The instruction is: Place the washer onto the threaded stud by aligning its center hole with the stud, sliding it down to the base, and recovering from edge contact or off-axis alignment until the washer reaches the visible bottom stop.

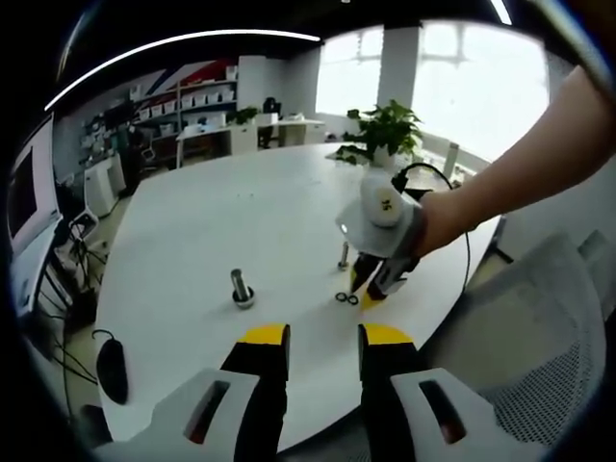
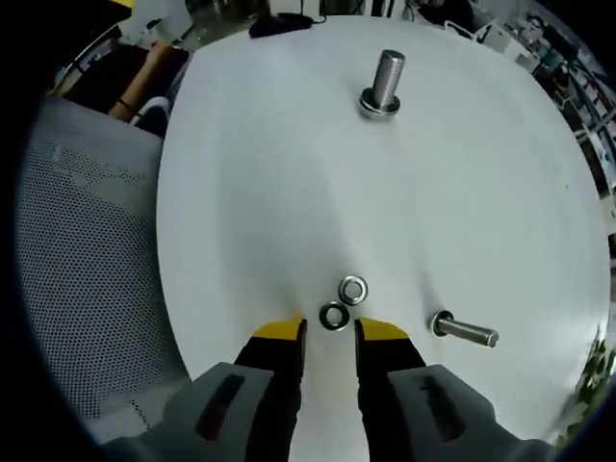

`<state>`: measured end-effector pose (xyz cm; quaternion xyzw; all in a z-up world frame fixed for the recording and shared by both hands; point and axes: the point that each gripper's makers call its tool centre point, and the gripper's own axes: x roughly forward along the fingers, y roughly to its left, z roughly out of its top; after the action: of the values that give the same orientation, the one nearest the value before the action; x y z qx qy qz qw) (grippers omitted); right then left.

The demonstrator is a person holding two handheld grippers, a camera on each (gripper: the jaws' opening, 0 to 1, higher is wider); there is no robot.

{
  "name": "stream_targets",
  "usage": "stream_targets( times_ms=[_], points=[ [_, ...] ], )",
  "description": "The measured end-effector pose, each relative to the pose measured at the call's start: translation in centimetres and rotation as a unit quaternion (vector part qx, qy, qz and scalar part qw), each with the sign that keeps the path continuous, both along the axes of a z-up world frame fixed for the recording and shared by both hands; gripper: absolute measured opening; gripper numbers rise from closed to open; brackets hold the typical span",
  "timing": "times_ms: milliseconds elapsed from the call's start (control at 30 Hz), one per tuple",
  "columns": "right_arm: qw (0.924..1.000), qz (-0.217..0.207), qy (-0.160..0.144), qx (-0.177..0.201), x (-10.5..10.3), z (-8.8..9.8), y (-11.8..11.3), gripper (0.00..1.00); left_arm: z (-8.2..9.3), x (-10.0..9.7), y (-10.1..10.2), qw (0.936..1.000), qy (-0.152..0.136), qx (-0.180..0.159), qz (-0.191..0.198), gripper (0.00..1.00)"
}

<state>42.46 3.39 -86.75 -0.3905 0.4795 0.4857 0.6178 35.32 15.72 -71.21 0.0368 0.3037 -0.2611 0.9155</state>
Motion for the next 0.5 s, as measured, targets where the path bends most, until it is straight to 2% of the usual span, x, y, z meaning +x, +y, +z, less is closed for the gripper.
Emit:
stream_targets(
  times_ms=[333, 500],
  points=[
    [0.9999, 0.006, 0.009, -0.006, 0.25, -0.12, 0.05, 0.20, -0.04, -0.14, -0.16, 1.0000, 0.001, -0.001, -0.005, 0.26],
    [0.9990, 0.039, 0.002, -0.023, -0.04, -0.08, 0.27, 0.20, 0.04, -0.17, -0.27, 1.0000, 0.000, -0.002, -0.007, 0.26]
  ],
)
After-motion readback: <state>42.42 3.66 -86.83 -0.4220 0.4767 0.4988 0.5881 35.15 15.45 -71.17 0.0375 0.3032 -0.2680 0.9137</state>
